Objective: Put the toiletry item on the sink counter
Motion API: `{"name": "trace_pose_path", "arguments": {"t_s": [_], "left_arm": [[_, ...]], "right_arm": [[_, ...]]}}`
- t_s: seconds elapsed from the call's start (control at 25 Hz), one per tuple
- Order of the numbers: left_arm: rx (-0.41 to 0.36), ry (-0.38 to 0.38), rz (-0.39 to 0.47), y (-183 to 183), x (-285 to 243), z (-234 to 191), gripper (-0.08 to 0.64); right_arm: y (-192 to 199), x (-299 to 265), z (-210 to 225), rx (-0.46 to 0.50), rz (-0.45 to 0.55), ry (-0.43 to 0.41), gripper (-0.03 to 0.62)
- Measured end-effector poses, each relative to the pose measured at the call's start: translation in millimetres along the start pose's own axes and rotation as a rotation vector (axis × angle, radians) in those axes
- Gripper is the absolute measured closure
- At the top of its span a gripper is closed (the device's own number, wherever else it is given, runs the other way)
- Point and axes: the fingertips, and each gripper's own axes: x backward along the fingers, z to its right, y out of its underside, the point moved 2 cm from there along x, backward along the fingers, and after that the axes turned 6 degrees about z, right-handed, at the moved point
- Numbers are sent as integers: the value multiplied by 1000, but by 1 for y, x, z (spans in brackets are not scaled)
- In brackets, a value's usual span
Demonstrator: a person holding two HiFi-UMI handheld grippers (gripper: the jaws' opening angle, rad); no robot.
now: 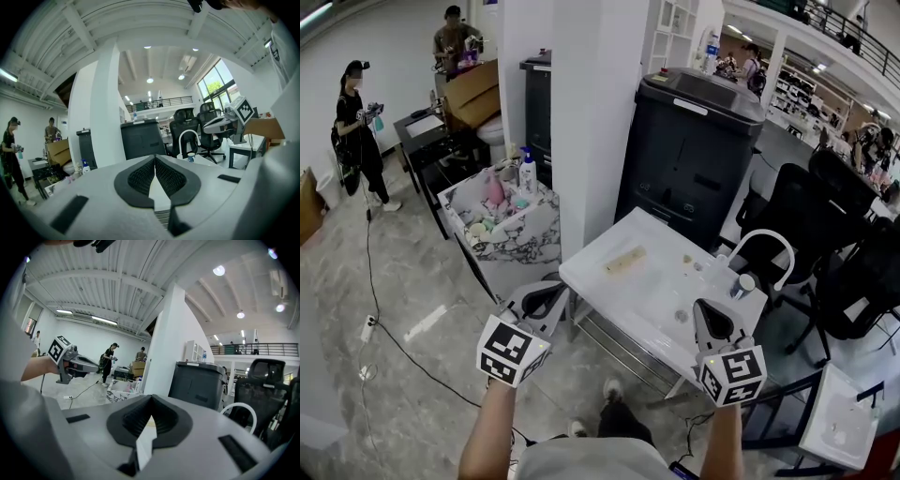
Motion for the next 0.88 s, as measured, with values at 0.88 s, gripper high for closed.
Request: {"name": "trace_pose_path", "arguments": {"t_s": [0.88], "left_arm": [[-11,34,-1,8,-8,-23,549]], "right_arm": [[4,-34,-15,-22,3,-25,595]]}}
